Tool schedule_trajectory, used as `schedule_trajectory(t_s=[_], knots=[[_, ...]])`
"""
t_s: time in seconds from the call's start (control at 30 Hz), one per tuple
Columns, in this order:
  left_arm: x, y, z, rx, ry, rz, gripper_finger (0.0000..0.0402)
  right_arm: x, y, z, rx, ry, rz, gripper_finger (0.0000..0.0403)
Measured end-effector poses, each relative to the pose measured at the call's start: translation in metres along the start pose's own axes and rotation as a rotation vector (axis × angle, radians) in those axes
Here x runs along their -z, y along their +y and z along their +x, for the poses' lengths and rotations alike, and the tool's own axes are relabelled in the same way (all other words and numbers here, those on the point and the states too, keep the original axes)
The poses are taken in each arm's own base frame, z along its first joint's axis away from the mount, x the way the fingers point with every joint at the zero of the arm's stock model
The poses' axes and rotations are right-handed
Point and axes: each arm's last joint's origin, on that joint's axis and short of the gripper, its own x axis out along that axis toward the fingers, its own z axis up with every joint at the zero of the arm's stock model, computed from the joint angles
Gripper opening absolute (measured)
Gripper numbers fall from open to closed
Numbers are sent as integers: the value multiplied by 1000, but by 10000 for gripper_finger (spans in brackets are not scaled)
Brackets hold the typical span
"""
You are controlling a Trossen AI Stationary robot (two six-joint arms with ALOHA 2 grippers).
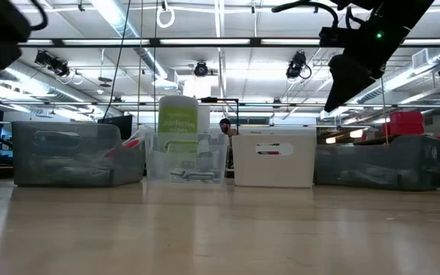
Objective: Pick & Place Travel size toiletries
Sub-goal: Put the silver nail cutter into the white bin
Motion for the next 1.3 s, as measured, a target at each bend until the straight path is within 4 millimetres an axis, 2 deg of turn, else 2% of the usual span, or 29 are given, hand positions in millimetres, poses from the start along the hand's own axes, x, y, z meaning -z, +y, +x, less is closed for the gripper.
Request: schedule_trajectory(t_s=[0.27, 0.5, 0.83, 0.97, 1.17, 1.3], knots=[[8, 20, 34, 22, 64, -81, 217, -9, -4, 7, 4, -28, 2, 245], [10, 37, 57, 41, 98, -74, 217, -22, -6, 13, -15, -93, 65, 237], [-3, 49, 72, 55, 33, -61, 210, -26, -6, 16, -100, -69, 98, 218], [-5, 51, 74, 50, 37, -60, 180, -26, -6, 16, -100, -69, 98, 211], [-6, 51, 74, 64, 22, -60, 96, -26, -6, 16, -99, -69, 92, 203], [-5, 41, 71, 277, -106, -42, 55, -26, -6, 16, -98, -70, 83, 200]])
